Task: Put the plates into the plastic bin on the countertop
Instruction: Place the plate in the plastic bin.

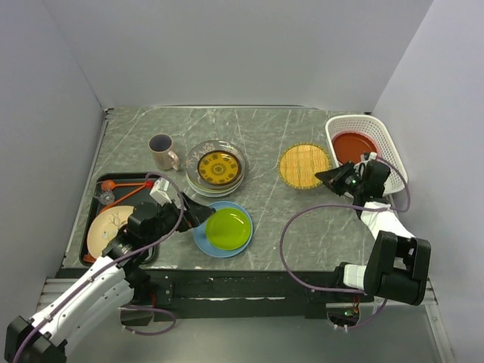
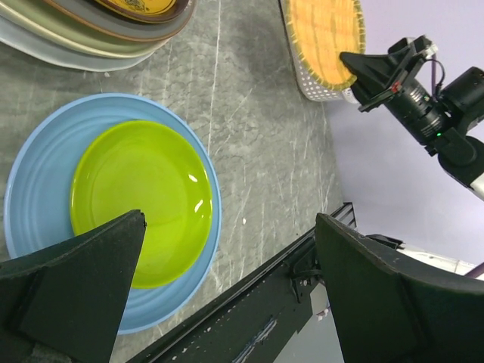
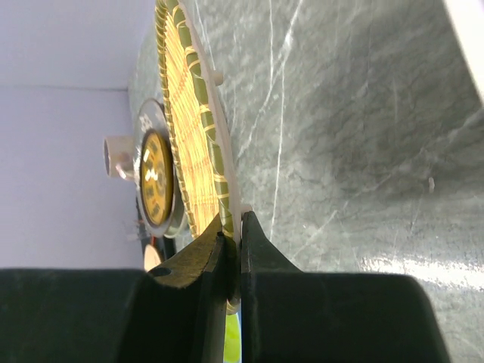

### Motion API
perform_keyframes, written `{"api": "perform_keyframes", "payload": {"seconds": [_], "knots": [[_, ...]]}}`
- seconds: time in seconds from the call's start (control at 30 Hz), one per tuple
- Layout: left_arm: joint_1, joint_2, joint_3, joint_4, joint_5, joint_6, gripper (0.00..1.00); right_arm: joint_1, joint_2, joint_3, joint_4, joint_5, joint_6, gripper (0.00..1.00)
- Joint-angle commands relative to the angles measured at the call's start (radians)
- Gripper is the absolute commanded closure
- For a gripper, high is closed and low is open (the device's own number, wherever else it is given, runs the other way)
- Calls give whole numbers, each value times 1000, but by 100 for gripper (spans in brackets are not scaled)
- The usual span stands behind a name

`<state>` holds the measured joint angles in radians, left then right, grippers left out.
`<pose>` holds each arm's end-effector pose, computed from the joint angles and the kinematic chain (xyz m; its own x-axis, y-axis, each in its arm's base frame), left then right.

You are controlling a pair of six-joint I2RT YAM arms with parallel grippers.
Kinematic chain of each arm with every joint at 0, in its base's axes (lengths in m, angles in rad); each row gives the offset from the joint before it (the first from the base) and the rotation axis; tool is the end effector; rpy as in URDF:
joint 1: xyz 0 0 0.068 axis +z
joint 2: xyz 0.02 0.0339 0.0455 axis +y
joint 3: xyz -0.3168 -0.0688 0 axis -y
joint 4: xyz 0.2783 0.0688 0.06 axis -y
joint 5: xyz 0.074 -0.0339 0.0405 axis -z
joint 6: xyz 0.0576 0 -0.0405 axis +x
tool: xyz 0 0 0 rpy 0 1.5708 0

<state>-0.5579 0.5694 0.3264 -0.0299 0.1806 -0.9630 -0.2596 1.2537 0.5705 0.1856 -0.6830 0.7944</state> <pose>0.1333 -0.0954 0.2404 -0.6786 -0.5284 -0.5102 0.1935 0.5414 -0.8182 0.2792 -0.0365 0.2287 -0.5636 0.7223 -0.4008 0.0931 0.5377 0.8380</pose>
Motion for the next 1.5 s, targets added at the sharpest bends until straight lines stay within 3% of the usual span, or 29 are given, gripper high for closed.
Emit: {"api": "perform_keyframes", "payload": {"seconds": [0.0,0.43,0.93,1.47], "knots": [[-4,49,11,112,29,6,1,-23,-30,78,78,25,48,100],[-4,239,20,272,109,21,1,-121,-36,51,192,120,170,100],[-4,146,0,171,57,43,1,-242,42,26,327,233,319,100],[-4,155,-17,179,62,32,1,-296,92,20,379,296,385,100]]}}
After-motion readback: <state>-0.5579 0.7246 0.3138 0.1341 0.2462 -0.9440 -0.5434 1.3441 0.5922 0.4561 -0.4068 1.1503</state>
